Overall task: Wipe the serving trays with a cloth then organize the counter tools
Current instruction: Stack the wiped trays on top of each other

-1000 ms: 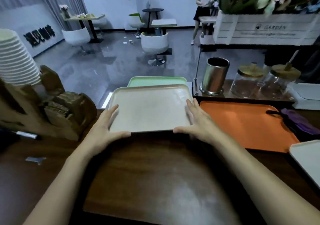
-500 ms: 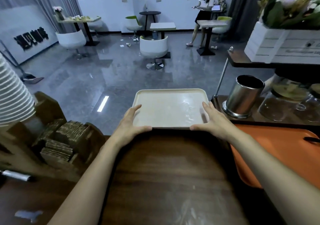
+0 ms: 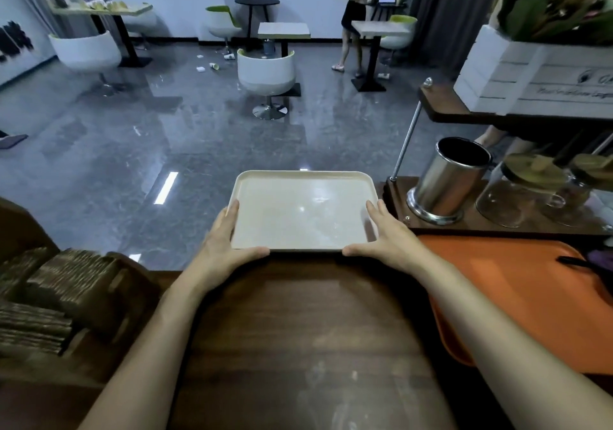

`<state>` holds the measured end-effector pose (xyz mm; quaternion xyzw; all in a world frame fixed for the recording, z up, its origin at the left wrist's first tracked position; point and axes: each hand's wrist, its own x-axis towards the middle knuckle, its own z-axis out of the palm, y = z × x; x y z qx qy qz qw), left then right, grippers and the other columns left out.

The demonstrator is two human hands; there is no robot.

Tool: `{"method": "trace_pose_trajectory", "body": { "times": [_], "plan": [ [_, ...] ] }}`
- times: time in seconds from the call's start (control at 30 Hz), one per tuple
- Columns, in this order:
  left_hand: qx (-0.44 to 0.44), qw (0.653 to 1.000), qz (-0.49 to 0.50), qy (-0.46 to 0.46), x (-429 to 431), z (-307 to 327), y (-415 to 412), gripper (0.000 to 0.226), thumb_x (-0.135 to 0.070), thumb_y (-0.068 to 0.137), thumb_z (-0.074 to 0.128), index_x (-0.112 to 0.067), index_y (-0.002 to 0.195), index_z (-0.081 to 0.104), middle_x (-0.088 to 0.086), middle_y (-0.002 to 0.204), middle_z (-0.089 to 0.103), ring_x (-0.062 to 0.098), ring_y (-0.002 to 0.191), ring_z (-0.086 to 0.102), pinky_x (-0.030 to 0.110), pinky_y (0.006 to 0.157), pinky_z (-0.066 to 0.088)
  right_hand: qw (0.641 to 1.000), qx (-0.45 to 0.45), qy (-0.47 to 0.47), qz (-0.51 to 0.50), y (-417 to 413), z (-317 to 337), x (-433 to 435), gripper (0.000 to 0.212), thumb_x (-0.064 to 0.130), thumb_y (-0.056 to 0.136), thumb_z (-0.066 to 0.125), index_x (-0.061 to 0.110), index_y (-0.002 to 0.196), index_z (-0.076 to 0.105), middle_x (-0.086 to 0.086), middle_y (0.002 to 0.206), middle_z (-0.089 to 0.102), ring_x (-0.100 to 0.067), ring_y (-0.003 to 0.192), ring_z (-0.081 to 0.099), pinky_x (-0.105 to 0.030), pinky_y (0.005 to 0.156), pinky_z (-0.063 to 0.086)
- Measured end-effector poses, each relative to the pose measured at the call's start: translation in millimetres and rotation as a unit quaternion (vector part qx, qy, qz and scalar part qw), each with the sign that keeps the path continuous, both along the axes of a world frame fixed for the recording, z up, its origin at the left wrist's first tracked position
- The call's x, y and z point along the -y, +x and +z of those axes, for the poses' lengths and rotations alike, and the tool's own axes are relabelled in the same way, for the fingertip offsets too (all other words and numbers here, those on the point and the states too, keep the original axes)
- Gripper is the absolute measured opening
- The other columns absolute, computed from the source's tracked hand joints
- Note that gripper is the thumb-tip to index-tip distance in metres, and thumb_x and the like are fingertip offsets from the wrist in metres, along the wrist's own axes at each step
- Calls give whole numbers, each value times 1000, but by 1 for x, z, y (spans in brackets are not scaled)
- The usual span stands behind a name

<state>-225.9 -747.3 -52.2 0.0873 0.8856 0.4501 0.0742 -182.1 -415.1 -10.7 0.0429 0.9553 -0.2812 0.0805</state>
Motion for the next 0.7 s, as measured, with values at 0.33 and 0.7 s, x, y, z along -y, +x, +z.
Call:
{"method": "trace_pose_trajectory", "body": {
  "times": [0.33,0.7],
  "plan": [
    [-7,998,-18,-56,-2,-2,-5,127,-72,69,78,-38,163,0,-17,168,5,13,153,19,45,123,24,999,17,-26,-9,-10,-12,-4,130,58,69,84,16,162,3,-3,168,-12,-16,155,-2,-28,121,6],
    [-45,994,-3,-96,-7,-6,0,120,-65,78,76,-31,164,0,-8,170,7,19,154,20,47,122,27,999,32,-22,-7,-18,-22,-6,136,64,66,83,13,162,-1,-2,168,-17,-16,155,-4,-31,123,6]
  ]
}}
